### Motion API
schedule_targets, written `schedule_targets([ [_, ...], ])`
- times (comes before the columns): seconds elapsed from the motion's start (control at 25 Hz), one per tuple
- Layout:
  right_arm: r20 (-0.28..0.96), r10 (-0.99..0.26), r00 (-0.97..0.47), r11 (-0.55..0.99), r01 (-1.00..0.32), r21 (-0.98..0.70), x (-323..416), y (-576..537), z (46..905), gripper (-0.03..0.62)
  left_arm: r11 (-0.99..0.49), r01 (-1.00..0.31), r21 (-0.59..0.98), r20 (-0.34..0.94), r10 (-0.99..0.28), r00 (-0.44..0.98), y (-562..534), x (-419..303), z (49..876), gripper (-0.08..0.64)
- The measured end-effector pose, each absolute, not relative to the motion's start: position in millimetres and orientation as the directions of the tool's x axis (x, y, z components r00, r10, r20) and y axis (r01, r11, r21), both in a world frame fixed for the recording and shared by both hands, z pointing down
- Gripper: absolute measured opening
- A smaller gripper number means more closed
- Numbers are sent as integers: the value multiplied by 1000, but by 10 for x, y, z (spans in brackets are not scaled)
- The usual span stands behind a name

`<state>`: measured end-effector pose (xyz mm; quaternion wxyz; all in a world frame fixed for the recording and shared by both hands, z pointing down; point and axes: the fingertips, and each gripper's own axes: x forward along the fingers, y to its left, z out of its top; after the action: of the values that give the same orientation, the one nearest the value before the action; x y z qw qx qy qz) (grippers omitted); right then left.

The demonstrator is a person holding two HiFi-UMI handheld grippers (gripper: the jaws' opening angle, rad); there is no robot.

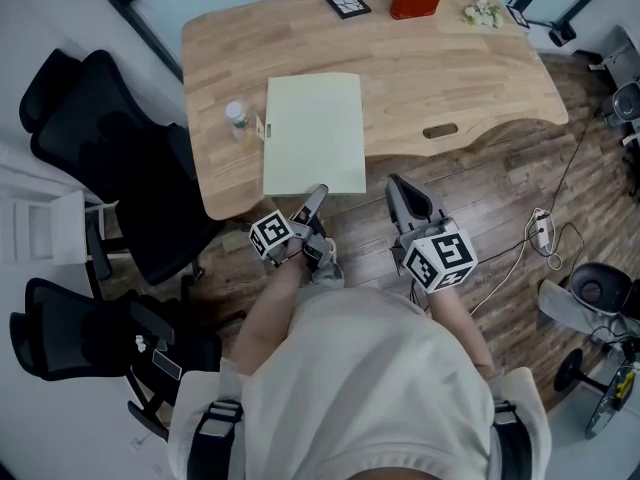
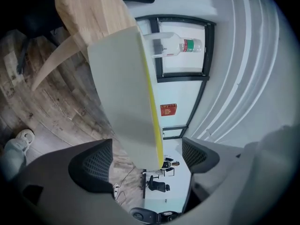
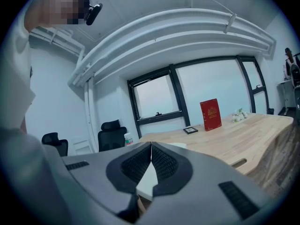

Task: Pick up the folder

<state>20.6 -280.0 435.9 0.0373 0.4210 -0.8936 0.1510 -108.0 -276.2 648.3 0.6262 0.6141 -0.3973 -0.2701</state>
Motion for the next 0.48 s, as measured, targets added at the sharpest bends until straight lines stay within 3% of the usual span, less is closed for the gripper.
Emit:
schedule_targets([
  [0.48, 212, -747, -630, 587, -775, -233, 213, -2911, 4392, 18, 134, -87, 987, 160, -833, 529, -3097, -988, 6569, 446],
])
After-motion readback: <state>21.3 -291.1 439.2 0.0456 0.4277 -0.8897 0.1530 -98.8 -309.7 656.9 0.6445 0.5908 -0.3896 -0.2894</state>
